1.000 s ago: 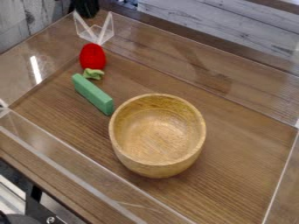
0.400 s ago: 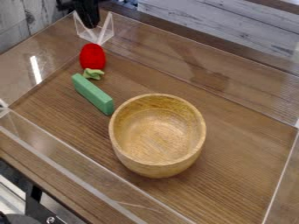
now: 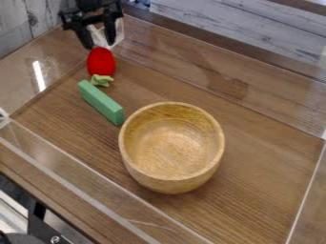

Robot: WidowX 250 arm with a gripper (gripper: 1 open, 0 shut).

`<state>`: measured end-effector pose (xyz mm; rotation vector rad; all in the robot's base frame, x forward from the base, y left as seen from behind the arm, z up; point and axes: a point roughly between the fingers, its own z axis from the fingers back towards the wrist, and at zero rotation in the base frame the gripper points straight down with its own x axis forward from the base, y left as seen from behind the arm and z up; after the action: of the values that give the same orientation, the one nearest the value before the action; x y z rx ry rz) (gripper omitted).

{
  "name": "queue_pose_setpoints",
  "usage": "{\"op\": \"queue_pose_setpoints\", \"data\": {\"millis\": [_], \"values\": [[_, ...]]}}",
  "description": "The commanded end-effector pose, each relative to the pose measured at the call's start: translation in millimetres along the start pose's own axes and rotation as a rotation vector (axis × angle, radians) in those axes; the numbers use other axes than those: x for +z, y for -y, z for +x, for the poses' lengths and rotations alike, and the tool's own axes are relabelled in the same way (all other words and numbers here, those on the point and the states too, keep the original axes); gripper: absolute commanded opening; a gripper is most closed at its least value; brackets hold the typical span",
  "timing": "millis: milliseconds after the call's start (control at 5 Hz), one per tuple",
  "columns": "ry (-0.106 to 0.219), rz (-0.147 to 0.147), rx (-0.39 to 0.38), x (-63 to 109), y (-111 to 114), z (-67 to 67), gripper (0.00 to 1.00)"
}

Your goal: Move the red object to the left side of the table

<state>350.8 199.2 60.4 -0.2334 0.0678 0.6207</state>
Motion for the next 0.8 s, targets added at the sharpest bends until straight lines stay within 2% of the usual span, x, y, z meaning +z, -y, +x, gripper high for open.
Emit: {"op": "queue_pose_setpoints", "data": {"millis": [0,400,600], "values": [[0.084,-0.003,-0.007,33.4,0.0,-7.0,1.0],[0.103,-0.04,-0.045,56.2,-3.1,1.4,1.0],[0.092,-0.037,-0.094,60.6,-2.9,-1.0,1.0]]}}
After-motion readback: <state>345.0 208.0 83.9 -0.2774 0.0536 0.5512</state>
